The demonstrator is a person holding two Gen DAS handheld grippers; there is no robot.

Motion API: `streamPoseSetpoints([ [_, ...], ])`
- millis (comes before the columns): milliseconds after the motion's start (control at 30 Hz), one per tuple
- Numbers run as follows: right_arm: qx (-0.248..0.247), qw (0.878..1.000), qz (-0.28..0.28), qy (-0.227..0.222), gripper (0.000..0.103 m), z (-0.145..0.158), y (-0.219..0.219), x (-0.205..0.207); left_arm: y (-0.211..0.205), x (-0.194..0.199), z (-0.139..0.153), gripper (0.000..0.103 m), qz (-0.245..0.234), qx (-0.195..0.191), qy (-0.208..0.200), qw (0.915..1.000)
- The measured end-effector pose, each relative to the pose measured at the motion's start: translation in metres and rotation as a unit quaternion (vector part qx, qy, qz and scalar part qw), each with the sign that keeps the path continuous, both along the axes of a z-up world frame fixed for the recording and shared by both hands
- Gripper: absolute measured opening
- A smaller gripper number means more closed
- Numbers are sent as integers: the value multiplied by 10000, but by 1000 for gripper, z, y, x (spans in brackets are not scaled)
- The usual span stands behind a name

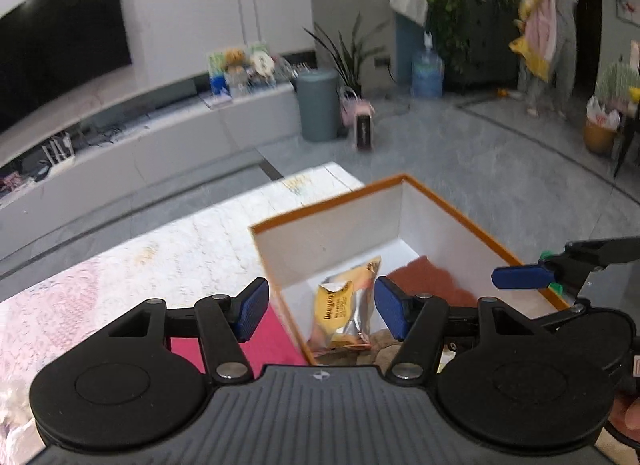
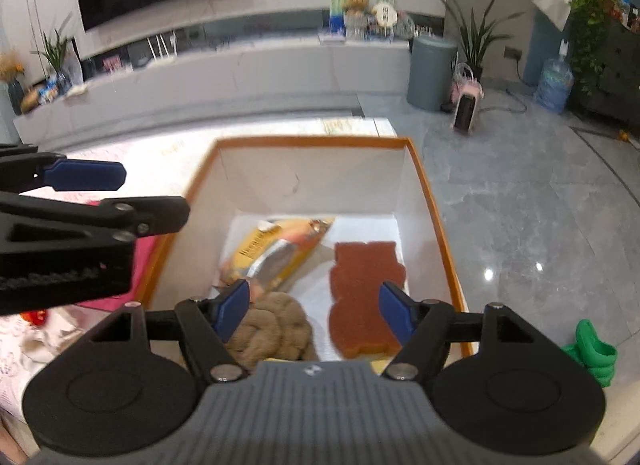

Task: Organize soft objects
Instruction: 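Carry the snack packet and sponge into the orange shoebox and release both, then move both tools back toward the orange crocheted fruit on the bed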

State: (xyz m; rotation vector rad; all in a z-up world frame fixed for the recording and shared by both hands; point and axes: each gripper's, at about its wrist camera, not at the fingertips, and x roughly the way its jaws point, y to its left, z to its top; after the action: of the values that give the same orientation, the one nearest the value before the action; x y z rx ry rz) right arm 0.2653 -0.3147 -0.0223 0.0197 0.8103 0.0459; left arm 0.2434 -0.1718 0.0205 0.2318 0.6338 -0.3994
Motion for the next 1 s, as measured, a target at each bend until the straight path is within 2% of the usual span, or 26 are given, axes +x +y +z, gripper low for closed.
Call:
streamPoseSetpoints([
  [167, 75, 9992, 17, -393, 75, 14, 17, -30, 27, -34, 15, 72, 178, -191, -535, 9982],
  [233, 91, 9983, 8, -581, 80, 19, 24, -43, 38, -46, 17, 72, 268, -211, -649, 9973],
  [367, 358, 9968, 102, -712, 82, 22, 39, -66, 62, -63, 12, 72, 479, -400, -613, 9962],
  [567, 681, 9931, 317, -899, 82, 15, 72, -95, 102, -82, -4, 72, 1038, -354, -650, 9918],
  [833, 1106, 9904, 596, -584, 82, -10, 127, -107, 168, -102, -37, 72, 1658, -288, -287, 9853],
  [1000, 1081, 9898, 796, -483, 82, -25, 160, -105, 200, -111, -56, 72, 1878, -263, -173, 9817],
])
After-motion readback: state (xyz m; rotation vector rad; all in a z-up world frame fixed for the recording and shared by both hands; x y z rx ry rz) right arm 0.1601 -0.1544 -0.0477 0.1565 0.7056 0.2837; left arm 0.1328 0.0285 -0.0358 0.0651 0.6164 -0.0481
